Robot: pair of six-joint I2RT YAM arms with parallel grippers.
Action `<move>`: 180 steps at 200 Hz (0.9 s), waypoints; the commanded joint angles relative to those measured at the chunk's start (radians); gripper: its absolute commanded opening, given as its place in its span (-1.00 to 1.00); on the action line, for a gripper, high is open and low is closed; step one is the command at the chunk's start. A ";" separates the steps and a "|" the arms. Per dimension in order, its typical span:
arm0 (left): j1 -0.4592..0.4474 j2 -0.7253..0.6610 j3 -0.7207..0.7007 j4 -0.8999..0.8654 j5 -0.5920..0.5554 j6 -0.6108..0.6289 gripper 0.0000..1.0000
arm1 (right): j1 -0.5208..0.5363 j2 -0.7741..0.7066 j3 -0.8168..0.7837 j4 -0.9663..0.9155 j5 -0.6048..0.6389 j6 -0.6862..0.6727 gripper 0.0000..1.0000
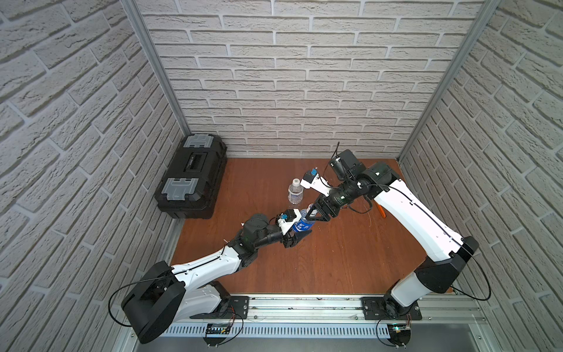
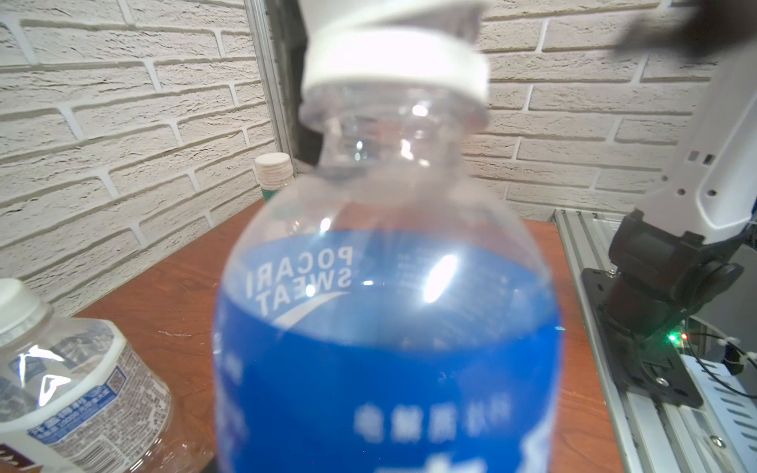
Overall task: Screw on the bottle caps
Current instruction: Screw the bottle cap onto the plastic bottle.
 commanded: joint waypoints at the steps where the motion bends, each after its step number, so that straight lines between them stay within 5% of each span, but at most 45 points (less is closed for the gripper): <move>1: -0.005 0.012 -0.001 0.088 -0.012 -0.016 0.21 | -0.007 -0.052 -0.013 0.075 0.027 0.032 0.42; 60: -0.001 0.018 -0.027 0.147 -0.040 -0.038 0.21 | -0.052 -0.247 -0.217 0.421 0.112 0.232 0.44; 180: 0.002 -0.024 -0.047 0.197 -0.095 -0.059 0.21 | -0.073 -0.217 -0.311 0.473 0.049 0.305 0.22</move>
